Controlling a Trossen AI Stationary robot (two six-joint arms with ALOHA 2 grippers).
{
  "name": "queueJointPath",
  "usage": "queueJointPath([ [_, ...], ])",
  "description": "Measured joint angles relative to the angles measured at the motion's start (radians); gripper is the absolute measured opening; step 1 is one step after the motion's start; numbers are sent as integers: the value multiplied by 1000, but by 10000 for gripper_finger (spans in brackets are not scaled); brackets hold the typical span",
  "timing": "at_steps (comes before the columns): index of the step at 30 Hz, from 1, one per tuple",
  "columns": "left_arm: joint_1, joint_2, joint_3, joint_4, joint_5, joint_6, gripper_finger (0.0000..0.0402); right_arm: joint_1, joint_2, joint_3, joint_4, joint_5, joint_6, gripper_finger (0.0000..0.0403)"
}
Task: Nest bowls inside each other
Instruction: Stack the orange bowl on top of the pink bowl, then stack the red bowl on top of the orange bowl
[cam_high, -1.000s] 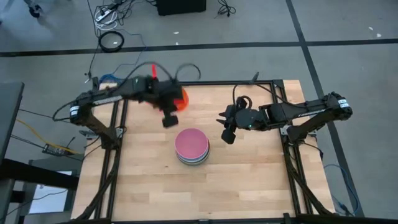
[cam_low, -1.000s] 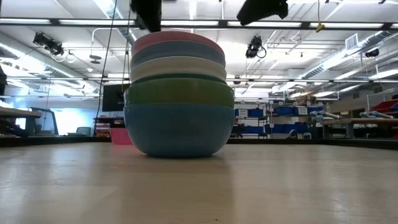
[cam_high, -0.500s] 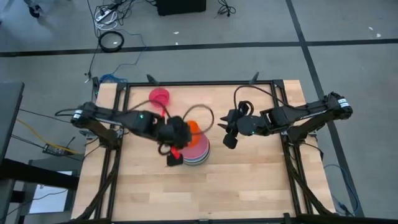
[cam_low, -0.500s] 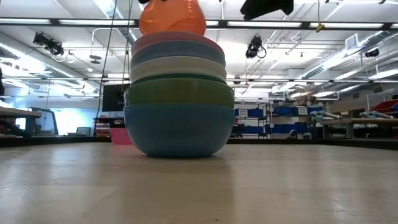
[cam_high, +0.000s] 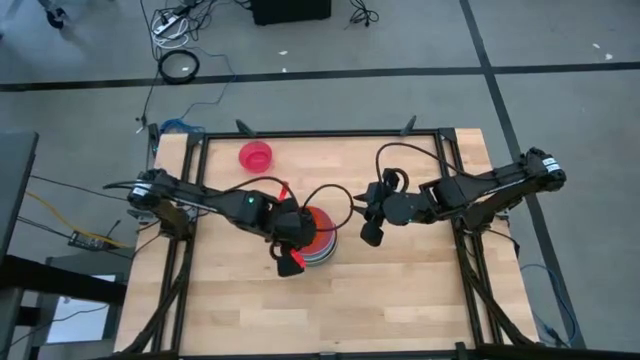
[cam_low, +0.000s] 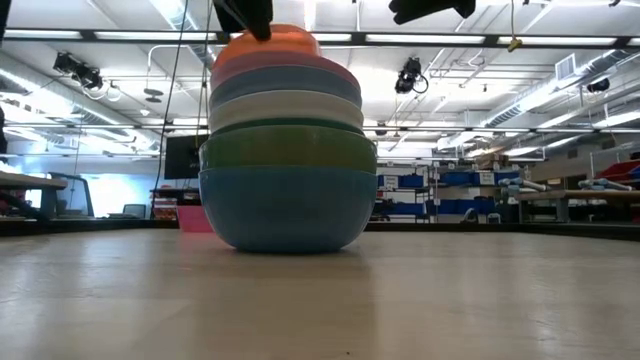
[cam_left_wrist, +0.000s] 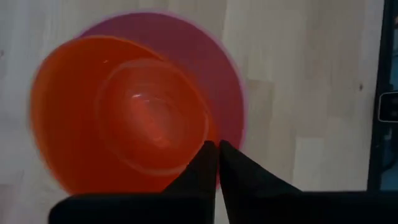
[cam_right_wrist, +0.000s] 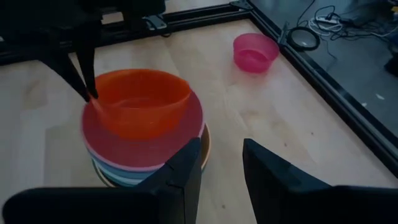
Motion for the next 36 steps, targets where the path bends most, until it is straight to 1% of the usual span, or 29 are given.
queueJointPath([
  [13, 3, 0, 0, 17, 0, -22, 63, 0, 0, 0, -1, 0, 2, 106],
  [18, 3, -1, 0, 8, -1, -29, 71, 0, 0, 0, -1, 0, 2, 106],
  [21, 3, -20, 0, -68, -34, -58, 71, -10, 0, 0, 0, -1, 2, 106],
  [24, 3, -49, 0, -216, -119, -124, 72, -75, 0, 0, 48, -11, -18, 106],
  [25, 3, -61, 0, -264, -146, -157, 72, -110, 0, 0, 81, -36, -33, 106],
  [26, 3, -76, 0, -310, -170, -193, 72, -153, 0, 0, 118, -83, -46, 106],
  [30, -24, -159, 0, -463, -289, -336, 72, -344, 17, 1, 304, -371, -92, 106],
  [33, -65, -242, -5, -446, -386, -377, 72, -459, 50, 0, 430, -496, -148, 106],
  [36, -105, -326, -5, -425, -455, -404, 72, -552, 94, 1, 568, -607, -164, 106],
])
